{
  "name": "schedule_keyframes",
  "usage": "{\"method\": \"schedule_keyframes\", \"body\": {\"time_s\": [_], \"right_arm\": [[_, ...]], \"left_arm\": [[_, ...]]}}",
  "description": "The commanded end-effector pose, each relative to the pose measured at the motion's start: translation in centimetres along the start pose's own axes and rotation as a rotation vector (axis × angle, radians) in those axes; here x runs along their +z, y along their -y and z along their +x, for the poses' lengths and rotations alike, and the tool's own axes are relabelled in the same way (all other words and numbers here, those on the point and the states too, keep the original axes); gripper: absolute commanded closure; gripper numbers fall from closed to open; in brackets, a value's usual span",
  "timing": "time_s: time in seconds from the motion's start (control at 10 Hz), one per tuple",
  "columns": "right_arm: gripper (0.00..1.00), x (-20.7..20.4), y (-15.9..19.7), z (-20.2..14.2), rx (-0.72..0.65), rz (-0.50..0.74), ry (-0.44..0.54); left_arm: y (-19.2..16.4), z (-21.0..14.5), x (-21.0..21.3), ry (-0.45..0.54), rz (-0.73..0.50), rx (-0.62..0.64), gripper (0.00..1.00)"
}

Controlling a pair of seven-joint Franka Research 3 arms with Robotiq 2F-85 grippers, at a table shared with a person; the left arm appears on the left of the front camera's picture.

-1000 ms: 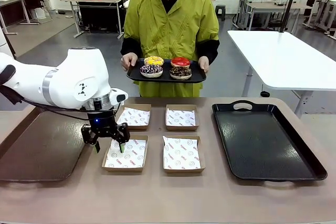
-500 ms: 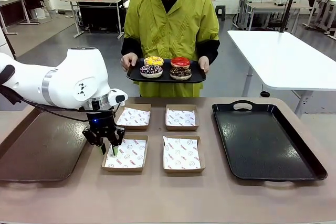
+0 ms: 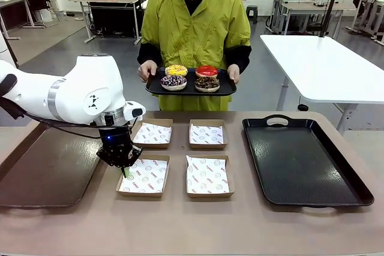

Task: Individually package the donuts and arrange them on the tray.
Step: Pick up one Paper togo box.

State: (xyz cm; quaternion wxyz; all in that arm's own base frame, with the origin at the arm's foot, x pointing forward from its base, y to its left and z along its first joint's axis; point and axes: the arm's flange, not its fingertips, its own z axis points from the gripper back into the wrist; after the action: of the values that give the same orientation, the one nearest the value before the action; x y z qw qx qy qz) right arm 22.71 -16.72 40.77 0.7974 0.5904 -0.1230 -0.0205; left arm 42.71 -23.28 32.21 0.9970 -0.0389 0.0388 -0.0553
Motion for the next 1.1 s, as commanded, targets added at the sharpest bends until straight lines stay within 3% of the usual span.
{"method": "schedule_keyframes", "body": {"time_s": [0.0, 0.2, 0.6, 1.0], "right_arm": [[0.0, 0.1, 0.0, 0.0, 0.008, 0.01, 0.0], [0.0, 0.1, 0.0, 0.0, 0.008, 0.01, 0.0], [0.0, 0.1, 0.0, 0.0, 0.008, 0.01, 0.0], [0.0, 0.1, 0.0, 0.0, 0.008, 0.01, 0.0]], "left_arm": [[-0.1, 0.1, 0.7, -0.007, 0.009, -0.005, 1.0], [0.1, -0.2, 3.2, -0.017, -0.017, 0.004, 1.0], [1.9, -0.7, 14.7, 0.024, -0.064, -0.036, 1.0], [1.8, 3.7, 20.5, 0.076, -0.037, -0.054, 1.0]]}}
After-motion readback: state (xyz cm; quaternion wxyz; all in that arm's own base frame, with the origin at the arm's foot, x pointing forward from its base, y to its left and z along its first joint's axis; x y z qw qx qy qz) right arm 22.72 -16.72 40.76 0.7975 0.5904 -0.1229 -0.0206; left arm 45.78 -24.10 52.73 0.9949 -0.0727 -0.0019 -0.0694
